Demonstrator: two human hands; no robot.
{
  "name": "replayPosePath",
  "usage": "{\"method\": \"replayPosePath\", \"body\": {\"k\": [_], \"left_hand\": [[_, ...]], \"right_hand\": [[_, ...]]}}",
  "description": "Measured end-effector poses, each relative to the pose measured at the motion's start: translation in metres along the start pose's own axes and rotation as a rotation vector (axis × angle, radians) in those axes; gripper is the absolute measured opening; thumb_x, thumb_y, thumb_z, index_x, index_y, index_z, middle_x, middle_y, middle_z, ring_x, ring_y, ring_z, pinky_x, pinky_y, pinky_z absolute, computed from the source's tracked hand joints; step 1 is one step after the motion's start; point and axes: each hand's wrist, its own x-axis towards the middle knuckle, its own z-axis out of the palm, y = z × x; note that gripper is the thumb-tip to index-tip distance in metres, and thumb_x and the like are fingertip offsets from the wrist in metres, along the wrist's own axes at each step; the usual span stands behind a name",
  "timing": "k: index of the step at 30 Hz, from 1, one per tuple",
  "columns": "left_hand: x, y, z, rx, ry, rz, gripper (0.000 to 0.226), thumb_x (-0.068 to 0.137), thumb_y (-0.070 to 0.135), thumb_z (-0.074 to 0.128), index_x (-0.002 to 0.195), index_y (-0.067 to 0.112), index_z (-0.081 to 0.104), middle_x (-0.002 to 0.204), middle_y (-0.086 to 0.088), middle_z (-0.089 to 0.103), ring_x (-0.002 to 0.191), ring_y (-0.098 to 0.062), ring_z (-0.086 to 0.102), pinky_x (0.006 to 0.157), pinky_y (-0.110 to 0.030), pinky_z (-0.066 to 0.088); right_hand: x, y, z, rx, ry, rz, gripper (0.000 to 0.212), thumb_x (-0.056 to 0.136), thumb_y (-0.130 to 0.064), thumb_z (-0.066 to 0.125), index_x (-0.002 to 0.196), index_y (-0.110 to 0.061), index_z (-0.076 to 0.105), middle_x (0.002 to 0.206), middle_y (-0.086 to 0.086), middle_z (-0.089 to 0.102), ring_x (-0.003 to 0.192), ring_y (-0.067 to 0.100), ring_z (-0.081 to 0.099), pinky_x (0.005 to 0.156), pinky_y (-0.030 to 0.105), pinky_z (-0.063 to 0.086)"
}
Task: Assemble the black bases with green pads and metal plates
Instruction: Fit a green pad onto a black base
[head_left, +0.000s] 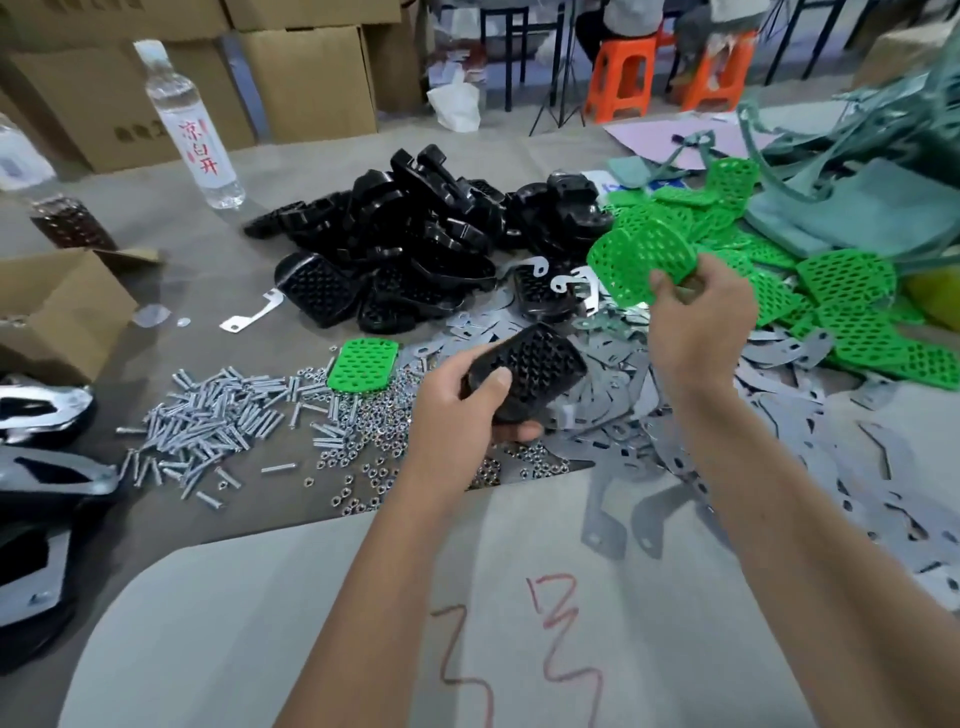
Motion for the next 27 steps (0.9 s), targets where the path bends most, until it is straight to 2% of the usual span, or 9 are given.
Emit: {"method": "replayPosePath", "body": {"k": [1, 3, 6, 8, 10, 12, 16, 22, 27], "left_hand": [[-0.004, 0.000, -0.008, -0.022, 0.016, 0.008, 0.025, 0.107, 0.004, 0.048, 0.119, 0.009, 0.070, 0.099, -0.020, 0.076, 0.064, -0.031, 0.073, 0.056, -0.032, 0.061], [-0.012, 0.000, -0.026, -0.090, 0.063, 0.013, 0.031, 0.109, 0.007, 0.042, 0.112, 0.015, 0.072, 0.094, -0.021, 0.077, 0.063, -0.036, 0.072, 0.054, -0.032, 0.059], [-0.020, 0.002, -0.044, -0.180, 0.150, -0.007, 0.033, 0.110, 0.009, 0.040, 0.113, 0.013, 0.072, 0.104, -0.029, 0.074, 0.065, -0.041, 0.073, 0.052, -0.032, 0.059], [-0.021, 0.003, -0.053, -0.164, 0.184, 0.015, 0.032, 0.110, 0.009, 0.039, 0.116, 0.011, 0.071, 0.112, -0.030, 0.072, 0.069, -0.037, 0.074, 0.051, -0.032, 0.059], [-0.019, 0.004, -0.061, -0.068, 0.198, 0.067, 0.033, 0.110, 0.008, 0.038, 0.122, 0.012, 0.069, 0.122, -0.027, 0.069, 0.085, -0.039, 0.074, 0.053, -0.033, 0.060], [-0.018, 0.004, -0.069, 0.036, 0.199, 0.115, 0.034, 0.111, 0.007, 0.038, 0.125, 0.013, 0.068, 0.125, -0.020, 0.069, 0.098, -0.043, 0.071, 0.056, -0.036, 0.061], [-0.017, 0.003, -0.075, -0.009, 0.187, 0.137, 0.034, 0.110, 0.007, 0.038, 0.119, 0.012, 0.071, 0.101, -0.010, 0.077, 0.076, -0.032, 0.075, 0.055, -0.035, 0.060], [-0.011, 0.001, -0.071, -0.013, 0.153, 0.132, 0.036, 0.110, 0.008, 0.037, 0.130, 0.008, 0.067, 0.108, -0.013, 0.076, 0.083, -0.025, 0.075, 0.057, -0.034, 0.060], [-0.010, 0.001, -0.072, 0.009, 0.140, 0.159, 0.037, 0.110, 0.008, 0.037, 0.132, 0.009, 0.067, 0.110, -0.009, 0.076, 0.086, -0.025, 0.076, 0.063, -0.042, 0.064]], "right_hand": [[-0.011, -0.004, -0.004, -0.029, 0.016, -0.020, 0.012, 0.096, -0.021, 0.072, 0.095, -0.009, 0.071, 0.091, 0.008, 0.069, 0.085, 0.026, 0.061, 0.072, 0.037, 0.049], [-0.028, -0.012, -0.007, -0.030, 0.050, -0.039, 0.018, 0.096, -0.024, 0.071, 0.099, -0.007, 0.073, 0.094, 0.010, 0.069, 0.084, 0.023, 0.058, 0.071, 0.027, 0.043], [-0.064, -0.045, -0.003, 0.566, -0.146, 0.156, 0.004, 0.096, -0.014, 0.071, 0.093, -0.013, 0.069, 0.070, 0.001, 0.066, 0.058, 0.014, 0.055, 0.053, 0.025, 0.042], [-0.093, -0.065, 0.007, 0.799, -0.337, 0.253, 0.024, 0.096, -0.002, 0.069, 0.112, -0.019, 0.063, 0.070, -0.002, 0.070, 0.052, 0.017, 0.058, 0.048, 0.028, 0.047], [-0.116, -0.072, 0.016, 0.793, -0.488, 0.163, 0.040, 0.096, 0.002, 0.067, 0.125, -0.023, 0.059, 0.082, -0.001, 0.075, 0.053, 0.020, 0.062, 0.050, 0.030, 0.053], [-0.129, -0.072, 0.021, 0.759, -0.568, 0.118, 0.042, 0.095, 0.003, 0.068, 0.127, -0.023, 0.061, 0.091, 0.005, 0.077, 0.055, 0.024, 0.066, 0.053, 0.032, 0.057], [-0.135, -0.068, 0.026, 0.736, -0.593, 0.090, 0.036, 0.094, 0.003, 0.070, 0.123, -0.017, 0.060, 0.091, 0.011, 0.076, 0.058, 0.029, 0.072, 0.055, 0.030, 0.059], [-0.137, -0.066, 0.030, 0.707, -0.609, 0.065, 0.039, 0.094, 0.001, 0.072, 0.126, -0.011, 0.054, 0.095, 0.014, 0.076, 0.061, 0.033, 0.074, 0.057, 0.033, 0.062], [-0.137, -0.062, 0.033, 0.710, -0.592, 0.064, 0.039, 0.093, -0.002, 0.073, 0.124, -0.015, 0.053, 0.095, 0.009, 0.077, 0.061, 0.030, 0.075, 0.057, 0.033, 0.062]]}}
